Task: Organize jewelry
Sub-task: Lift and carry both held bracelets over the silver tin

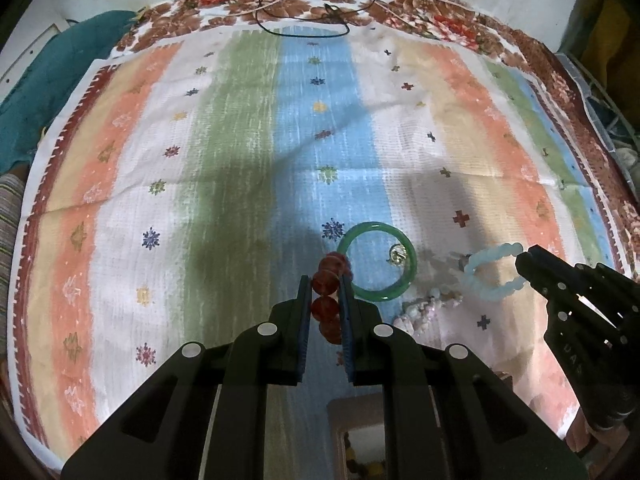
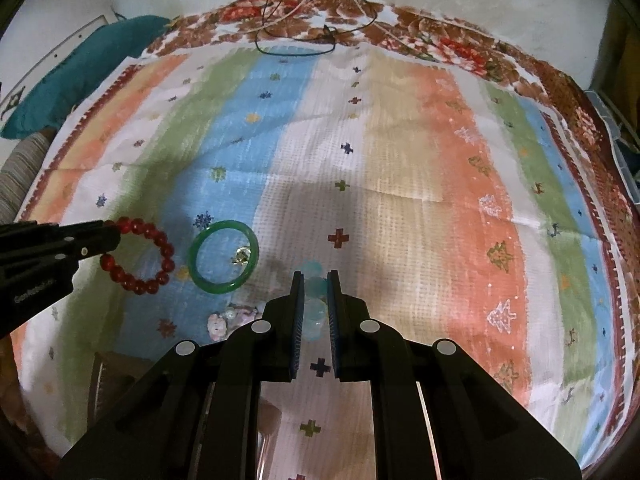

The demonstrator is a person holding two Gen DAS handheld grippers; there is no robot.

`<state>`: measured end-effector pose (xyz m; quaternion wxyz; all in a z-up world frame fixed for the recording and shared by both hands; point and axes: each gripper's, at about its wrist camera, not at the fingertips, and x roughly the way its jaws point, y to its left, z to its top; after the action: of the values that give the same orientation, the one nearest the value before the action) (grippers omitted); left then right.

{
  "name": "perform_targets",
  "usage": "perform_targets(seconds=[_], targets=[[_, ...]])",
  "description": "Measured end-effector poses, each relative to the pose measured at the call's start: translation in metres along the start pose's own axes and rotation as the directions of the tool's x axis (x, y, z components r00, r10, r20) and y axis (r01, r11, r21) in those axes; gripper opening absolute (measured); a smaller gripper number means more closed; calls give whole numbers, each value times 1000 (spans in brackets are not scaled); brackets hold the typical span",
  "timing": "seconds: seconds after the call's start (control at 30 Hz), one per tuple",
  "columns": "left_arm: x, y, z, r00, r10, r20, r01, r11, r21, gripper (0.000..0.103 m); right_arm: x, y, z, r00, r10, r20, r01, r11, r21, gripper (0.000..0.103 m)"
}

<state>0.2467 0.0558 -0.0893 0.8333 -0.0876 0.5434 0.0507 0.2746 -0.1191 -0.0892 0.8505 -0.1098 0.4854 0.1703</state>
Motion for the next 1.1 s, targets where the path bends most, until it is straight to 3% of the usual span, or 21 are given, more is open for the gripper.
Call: perform_targets(seconds=[0.5, 0.9, 1.1], targets=[[-30, -5, -17, 999, -15, 41, 14, 1000, 19, 13, -28, 3, -10, 999, 32, 41, -33, 999, 13, 12], [-64, -22, -32, 993, -81, 91, 77, 996, 47, 13, -55, 8, -21, 994, 56, 91, -56, 998, 5, 12], [-77, -29, -40, 989, -84, 120, 76, 995, 71, 13, -71, 9, -26, 990, 72, 120, -73, 997, 6, 12]])
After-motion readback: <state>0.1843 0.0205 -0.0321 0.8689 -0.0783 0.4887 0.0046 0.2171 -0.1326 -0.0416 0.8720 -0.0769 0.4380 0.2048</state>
